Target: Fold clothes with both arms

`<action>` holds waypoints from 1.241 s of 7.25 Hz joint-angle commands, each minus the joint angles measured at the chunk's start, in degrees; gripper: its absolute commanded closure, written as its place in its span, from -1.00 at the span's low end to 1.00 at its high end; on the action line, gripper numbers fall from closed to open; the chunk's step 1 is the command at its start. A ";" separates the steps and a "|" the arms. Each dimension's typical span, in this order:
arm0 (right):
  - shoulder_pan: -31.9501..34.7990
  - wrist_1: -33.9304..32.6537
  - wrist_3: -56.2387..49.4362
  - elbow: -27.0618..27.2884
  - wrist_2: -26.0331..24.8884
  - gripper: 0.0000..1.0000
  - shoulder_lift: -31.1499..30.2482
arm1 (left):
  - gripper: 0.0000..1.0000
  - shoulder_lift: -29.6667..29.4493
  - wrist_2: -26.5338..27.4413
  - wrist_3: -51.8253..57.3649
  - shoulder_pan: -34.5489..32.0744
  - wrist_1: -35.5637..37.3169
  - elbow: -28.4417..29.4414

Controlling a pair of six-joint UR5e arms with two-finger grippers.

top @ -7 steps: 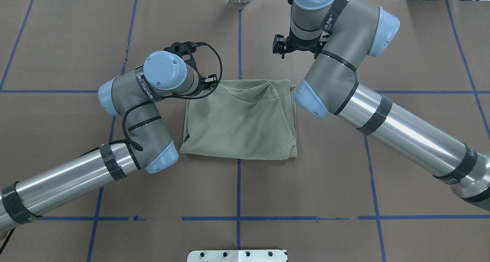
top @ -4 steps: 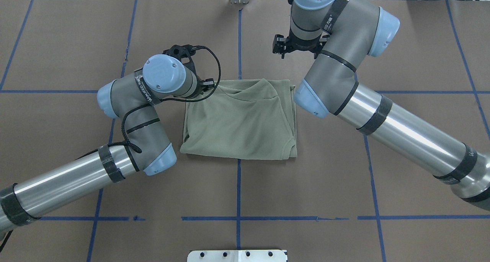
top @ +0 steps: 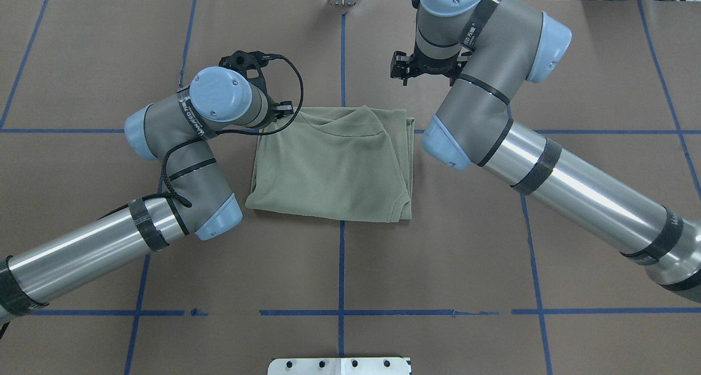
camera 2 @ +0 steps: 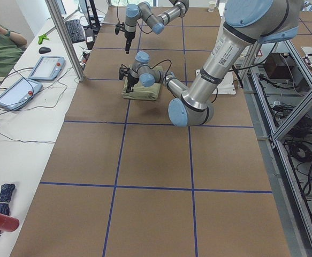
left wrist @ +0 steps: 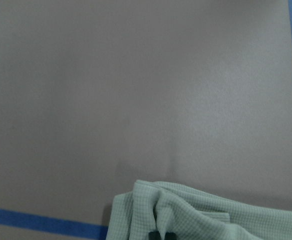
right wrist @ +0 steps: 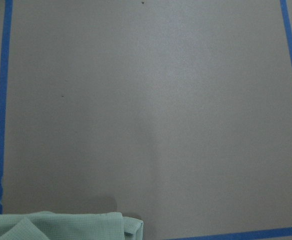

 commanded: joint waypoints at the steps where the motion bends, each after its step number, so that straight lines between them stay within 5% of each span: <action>1: 0.08 -0.06 -1.12 -0.13 0.59 -1.00 -0.43 | -0.96 0.26 -0.06 0.47 -0.26 0.00 -0.62; 6: 4.02 -0.58 -8.39 -0.13 5.50 -1.00 -1.48 | -1.00 6.14 -7.80 21.81 -7.72 1.41 -10.56; 9: 14.28 -0.93 -26.98 7.03 13.23 -1.00 -13.29 | -1.00 10.60 -14.98 41.51 -17.44 9.98 -17.90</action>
